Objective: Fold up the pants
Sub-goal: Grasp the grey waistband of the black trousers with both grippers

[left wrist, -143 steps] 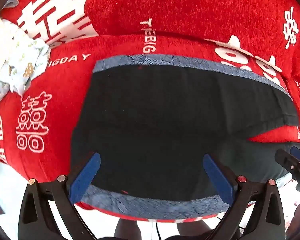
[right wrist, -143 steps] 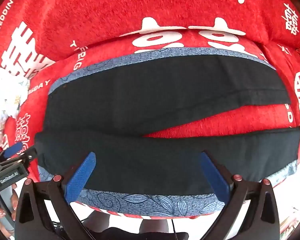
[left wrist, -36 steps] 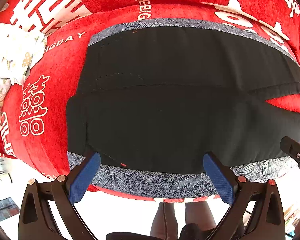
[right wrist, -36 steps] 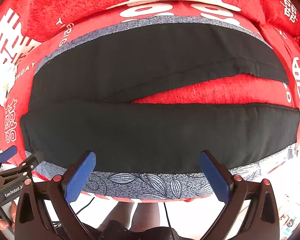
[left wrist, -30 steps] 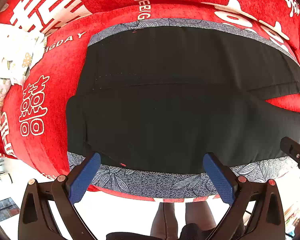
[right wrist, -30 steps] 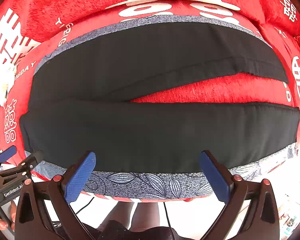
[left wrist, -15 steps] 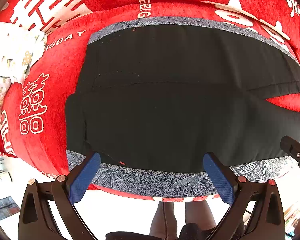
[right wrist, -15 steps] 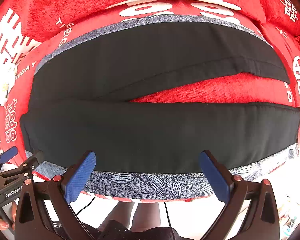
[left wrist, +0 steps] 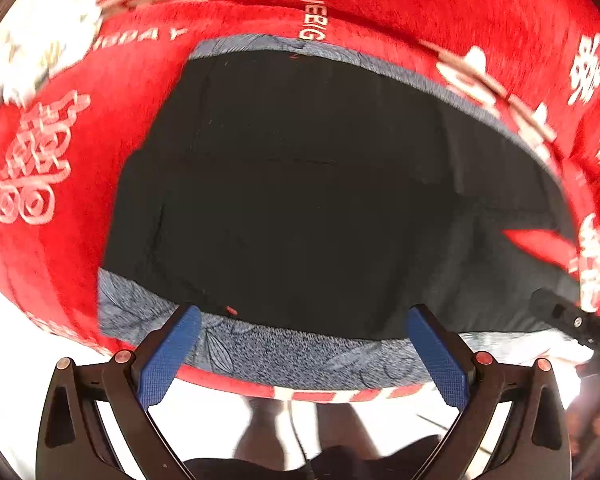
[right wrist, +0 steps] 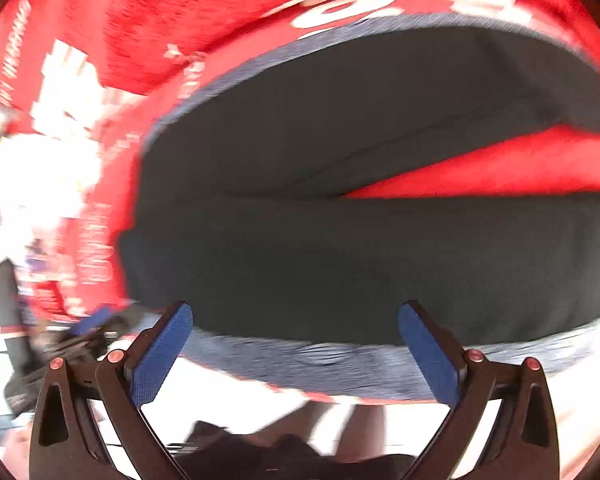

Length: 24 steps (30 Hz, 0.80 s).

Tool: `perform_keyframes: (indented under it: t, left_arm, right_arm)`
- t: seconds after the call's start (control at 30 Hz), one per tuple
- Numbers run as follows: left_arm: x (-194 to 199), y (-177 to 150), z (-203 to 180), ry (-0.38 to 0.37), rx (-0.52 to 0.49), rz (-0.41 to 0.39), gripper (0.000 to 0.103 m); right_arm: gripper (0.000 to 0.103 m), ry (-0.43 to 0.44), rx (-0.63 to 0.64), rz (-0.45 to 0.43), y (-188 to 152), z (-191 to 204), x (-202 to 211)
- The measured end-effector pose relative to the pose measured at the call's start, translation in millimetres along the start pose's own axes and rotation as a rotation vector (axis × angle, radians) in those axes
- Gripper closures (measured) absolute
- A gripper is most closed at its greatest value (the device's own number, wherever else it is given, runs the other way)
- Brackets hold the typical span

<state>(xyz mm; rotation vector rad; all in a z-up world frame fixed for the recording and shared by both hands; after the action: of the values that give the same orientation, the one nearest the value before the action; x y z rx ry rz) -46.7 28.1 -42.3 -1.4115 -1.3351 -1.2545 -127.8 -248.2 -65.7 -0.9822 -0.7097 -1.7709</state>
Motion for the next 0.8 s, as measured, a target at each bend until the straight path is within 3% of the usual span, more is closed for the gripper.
perform_keyframes:
  t: [0.03, 0.07, 0.1, 0.2, 0.4, 0.6, 0.8]
  left_arm:
    - [1, -2, 9, -0.039, 0.019, 0.000, 0.000]
    - [2, -5, 14, -0.068, 0.031, 0.001, 0.000]
    - [2, -8, 23, -0.096, 0.042, 0.004, 0.000]
    - [3, -18, 47, -0.166, 0.073, 0.005, 0.000]
    - [-11, -38, 90, -0.198, 0.136, 0.002, 0.000]
    - [-29, -55, 112, -0.282, 0.209, 0.039, 0.000]
    - [-36, -60, 122, -0.337, 0.240, 0.045, 0.000]
  right_arm:
    - [0.012, 0.080, -0.020, 0.008, -5, -1, -4]
    - [0.030, 0.164, -0.044, 0.026, -10, -1, -11]
    - [0.036, 0.241, -0.074, 0.055, -17, -2, -21]
    - [0.037, 0.380, -0.156, 0.126, -45, -3, -55]
    - [0.037, 0.439, -0.246, 0.178, -102, -14, -115]
    - [0.037, 0.504, -0.278, 0.126, -112, -13, -135]
    - [0.037, 0.571, -0.251, 0.062, -94, 13, -145]
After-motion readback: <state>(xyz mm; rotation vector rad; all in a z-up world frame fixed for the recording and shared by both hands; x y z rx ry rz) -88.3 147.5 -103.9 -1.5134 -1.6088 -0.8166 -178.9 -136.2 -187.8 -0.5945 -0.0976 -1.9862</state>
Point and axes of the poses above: each gripper's, at about its wrist camera, not at the fingertips, and x roughly against the way its jaws point, z to its left, y to its top, the point moved 1 cm from there along -x, roughly the way its jaws point, and after that the axes turned 1 degree about y, right-handed, at the moved point
